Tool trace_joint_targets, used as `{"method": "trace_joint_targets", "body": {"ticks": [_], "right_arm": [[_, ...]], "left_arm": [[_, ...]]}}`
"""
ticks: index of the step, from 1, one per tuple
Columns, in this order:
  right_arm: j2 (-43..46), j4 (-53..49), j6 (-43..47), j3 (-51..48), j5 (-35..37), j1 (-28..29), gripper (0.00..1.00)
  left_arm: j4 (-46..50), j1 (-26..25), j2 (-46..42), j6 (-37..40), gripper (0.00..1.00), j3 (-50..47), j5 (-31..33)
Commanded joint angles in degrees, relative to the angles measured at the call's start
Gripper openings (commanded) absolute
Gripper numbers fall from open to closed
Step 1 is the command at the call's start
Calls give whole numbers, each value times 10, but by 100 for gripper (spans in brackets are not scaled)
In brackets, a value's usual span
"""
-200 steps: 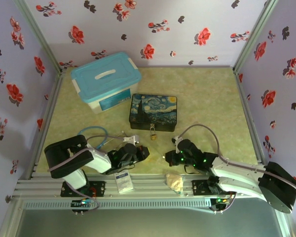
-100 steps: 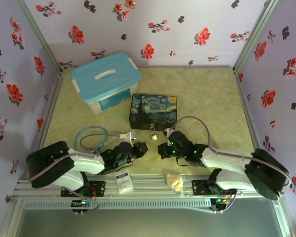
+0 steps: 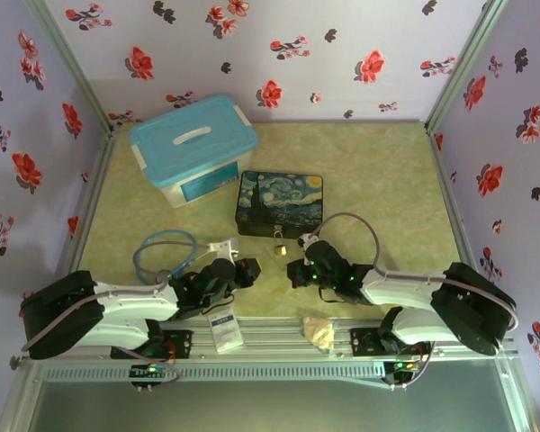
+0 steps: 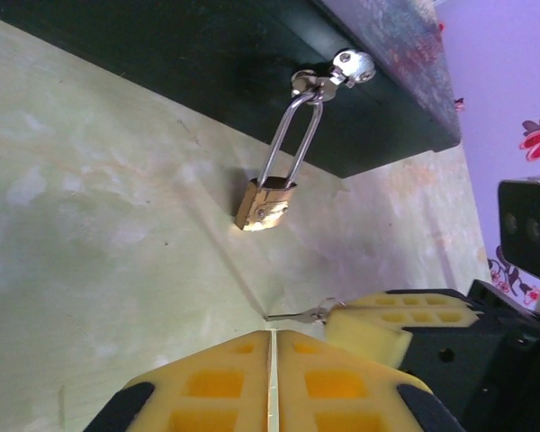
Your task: Unlock a padlock with a key
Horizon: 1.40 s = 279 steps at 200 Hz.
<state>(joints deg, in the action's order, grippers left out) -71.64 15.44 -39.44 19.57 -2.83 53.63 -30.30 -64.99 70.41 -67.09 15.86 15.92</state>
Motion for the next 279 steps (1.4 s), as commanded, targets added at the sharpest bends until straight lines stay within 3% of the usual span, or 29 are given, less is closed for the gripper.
{"method": "trace_joint_targets", "body": {"ticks": [1,61,93,165,179,194,207,279], "right_arm": [[22,-4,-11,-30,26,1,0],[68,-38,-4,-55,35,2,0],[84,-94,12,-45,24,3,12],[116,-133,25,-45,25,5,18],[131,-137,21,-42,33,5,29],[140,-155,20,-29,35,4,51],[141,-175,22,-16,30,2,58],[29,-208,53,50,3,1,47]], "left_arm": [[-11,-4,25,14,10,9,7],[-55,-4,73,8,10,26,-19],[-57,-4,77,6,12,26,-24],[-78,-4,89,-1,12,23,-25],[-77,-4,90,-1,13,24,-27],[-73,-3,86,1,13,24,-27],[-65,-4,80,6,13,25,-27],[-47,-4,68,17,13,32,-21]]}}
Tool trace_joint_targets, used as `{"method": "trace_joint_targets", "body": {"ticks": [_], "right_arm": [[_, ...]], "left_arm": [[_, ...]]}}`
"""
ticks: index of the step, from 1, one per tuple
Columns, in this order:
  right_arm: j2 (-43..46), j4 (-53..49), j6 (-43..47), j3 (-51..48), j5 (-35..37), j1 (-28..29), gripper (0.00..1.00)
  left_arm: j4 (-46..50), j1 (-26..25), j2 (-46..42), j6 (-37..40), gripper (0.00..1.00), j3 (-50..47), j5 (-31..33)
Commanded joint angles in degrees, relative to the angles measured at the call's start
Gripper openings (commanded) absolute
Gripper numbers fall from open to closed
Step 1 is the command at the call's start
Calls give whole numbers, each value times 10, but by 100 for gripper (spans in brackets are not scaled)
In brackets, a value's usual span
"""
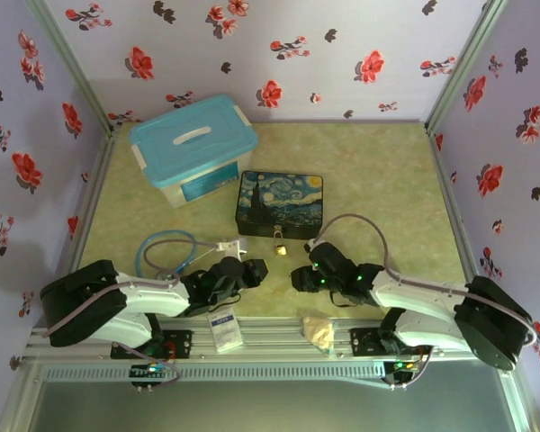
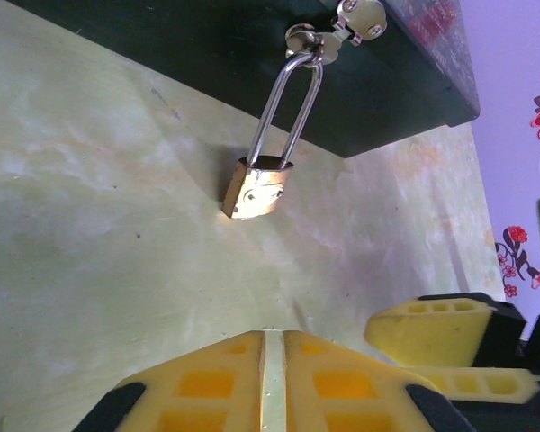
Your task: Unlock a padlock with a key
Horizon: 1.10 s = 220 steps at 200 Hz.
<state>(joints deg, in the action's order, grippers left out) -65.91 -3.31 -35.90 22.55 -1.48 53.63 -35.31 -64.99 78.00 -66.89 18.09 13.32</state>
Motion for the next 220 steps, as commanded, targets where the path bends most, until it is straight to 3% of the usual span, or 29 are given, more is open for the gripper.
{"method": "trace_joint_targets", "body": {"ticks": [1,137,173,209,220], "right_arm": [[-28,-20,18,20,-11,1,47],[-137,-34,24,55,32,56,31],[-158,-28,22,62,27,62,19],[-138,-7,12,46,31,62,0],[-121,3,11,39,30,60,0]], "left_arm": [[3,-4,-7,15,13,9,5],[-29,-3,3,6,13,-6,5],[-35,-3,0,5,13,-7,6],[-34,-3,0,5,13,-6,7],[-35,-3,-1,5,13,-7,7]]}}
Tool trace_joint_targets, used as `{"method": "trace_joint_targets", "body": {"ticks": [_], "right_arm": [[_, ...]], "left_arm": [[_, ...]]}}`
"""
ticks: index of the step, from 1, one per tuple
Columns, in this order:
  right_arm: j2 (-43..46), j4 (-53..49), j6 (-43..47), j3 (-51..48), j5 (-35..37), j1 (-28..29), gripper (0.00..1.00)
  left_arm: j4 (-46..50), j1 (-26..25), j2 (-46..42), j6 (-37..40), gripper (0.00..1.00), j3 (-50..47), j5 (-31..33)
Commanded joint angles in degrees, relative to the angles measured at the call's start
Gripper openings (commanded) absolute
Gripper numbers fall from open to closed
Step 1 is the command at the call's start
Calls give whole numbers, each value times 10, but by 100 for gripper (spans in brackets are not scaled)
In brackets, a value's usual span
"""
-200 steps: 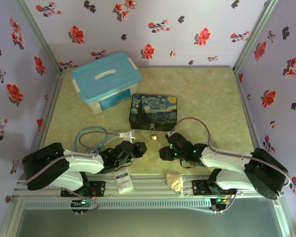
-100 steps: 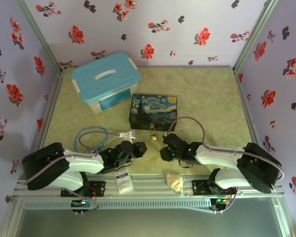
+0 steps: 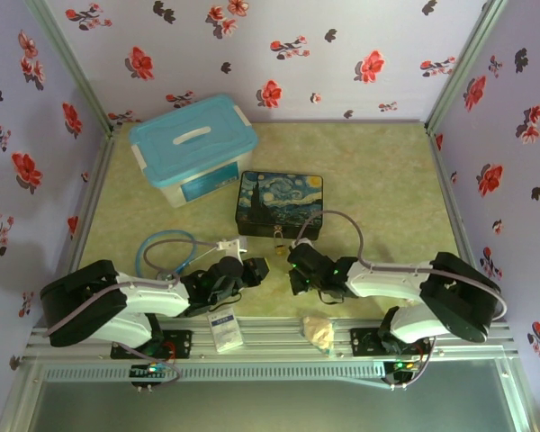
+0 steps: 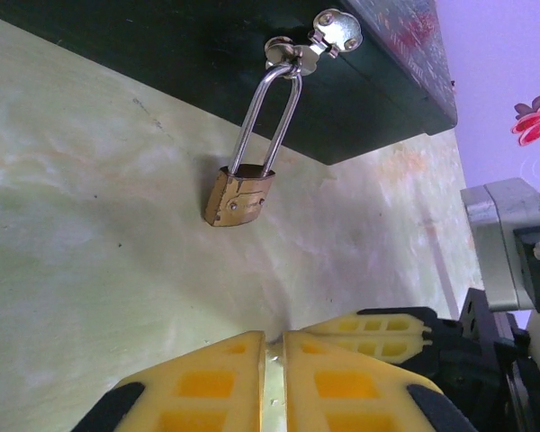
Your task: Unlock a padlock with a key
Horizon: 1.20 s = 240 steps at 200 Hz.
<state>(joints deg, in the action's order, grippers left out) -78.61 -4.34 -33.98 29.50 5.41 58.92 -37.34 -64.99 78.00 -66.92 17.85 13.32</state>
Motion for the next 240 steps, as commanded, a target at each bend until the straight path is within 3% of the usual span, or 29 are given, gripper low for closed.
{"method": "trace_joint_targets", "body": {"ticks": [1,68,99,138,186,240], "right_arm": [[9,14,-9,-31,-39,6,0],[109,60,-23,-69,-91,-52,0],[124,67,-29,-60,-103,-63,0],[162,73,-60,-40,-102,-71,0],[201,51,-90,4,-40,-66,0],[183,107,-113,10,-18,-23,0]], "left_arm": [[-14,-4,-1,6,13,-4,7],[-59,-3,-28,34,18,-27,7],[-94,-4,-43,7,38,-22,-10],[-107,-5,-82,-103,60,-30,16],[-105,-6,-120,-147,67,-36,95],[-147,-6,-80,-143,66,-19,90]]}}
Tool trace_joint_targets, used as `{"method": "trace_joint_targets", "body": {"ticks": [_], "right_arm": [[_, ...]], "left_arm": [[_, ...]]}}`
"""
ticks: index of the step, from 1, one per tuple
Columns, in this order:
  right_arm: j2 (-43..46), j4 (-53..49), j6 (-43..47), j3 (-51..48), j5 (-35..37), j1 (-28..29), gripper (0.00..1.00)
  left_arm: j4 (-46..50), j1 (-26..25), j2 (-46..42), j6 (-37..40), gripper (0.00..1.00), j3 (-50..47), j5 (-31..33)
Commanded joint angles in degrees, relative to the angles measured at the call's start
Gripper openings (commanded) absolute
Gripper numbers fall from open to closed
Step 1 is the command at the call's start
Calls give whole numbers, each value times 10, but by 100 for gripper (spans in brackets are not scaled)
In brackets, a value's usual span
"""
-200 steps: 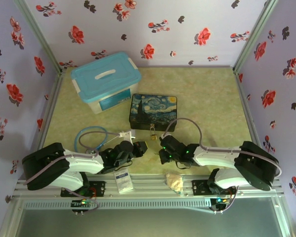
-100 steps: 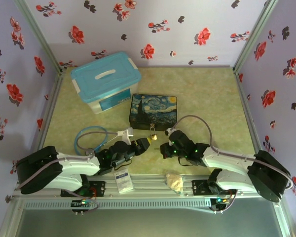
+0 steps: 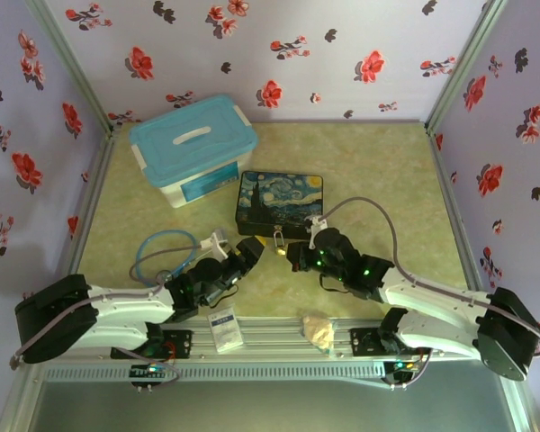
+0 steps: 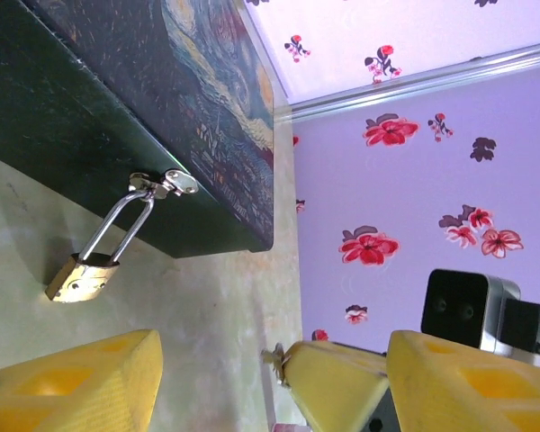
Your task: Unlock a padlock with a key
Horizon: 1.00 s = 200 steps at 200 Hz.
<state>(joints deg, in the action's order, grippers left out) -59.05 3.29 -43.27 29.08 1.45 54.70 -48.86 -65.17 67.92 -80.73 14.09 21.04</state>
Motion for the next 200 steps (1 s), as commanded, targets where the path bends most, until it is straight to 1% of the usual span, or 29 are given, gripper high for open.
{"method": "trace_joint_targets", "body": {"ticks": [1,33,50,66,85,102,114,124,146,157,173,183,192,200], "right_arm": [[-14,32,-20,14,22,19,0],[-24,64,-22,6,22,33,0],[-27,65,-22,6,26,33,0],[-37,69,-23,6,24,34,0],[-46,78,-27,7,24,34,0],[-48,92,-29,4,30,38,0],[-48,100,-32,1,32,39,0],[-49,108,-31,-1,32,41,0],[-53,114,-24,-1,31,44,0],[-57,110,-18,3,28,44,0],[-62,106,-15,5,26,45,0],[-63,103,-15,7,27,45,0],[-66,103,-14,8,24,45,0],[-69,104,-12,10,19,45,0]], "left_arm": [[-32,-4,22,-6,66,18,12],[-54,-4,58,-50,66,16,3],[-68,-5,73,-52,64,16,-1],[-79,-5,81,-52,57,20,-2],[-94,-5,92,-42,45,27,-14],[-104,-4,98,-41,39,27,-16],[-104,-4,101,-44,36,25,-15],[-105,-5,105,-47,32,23,-15],[-108,-5,113,-51,30,22,-19],[-110,-5,116,-51,27,23,-19],[-115,-4,117,-45,19,23,-20],[-114,-5,116,-41,15,24,-20],[-112,-5,115,-36,9,23,-20],[-109,-4,114,-34,6,23,-20]]}}
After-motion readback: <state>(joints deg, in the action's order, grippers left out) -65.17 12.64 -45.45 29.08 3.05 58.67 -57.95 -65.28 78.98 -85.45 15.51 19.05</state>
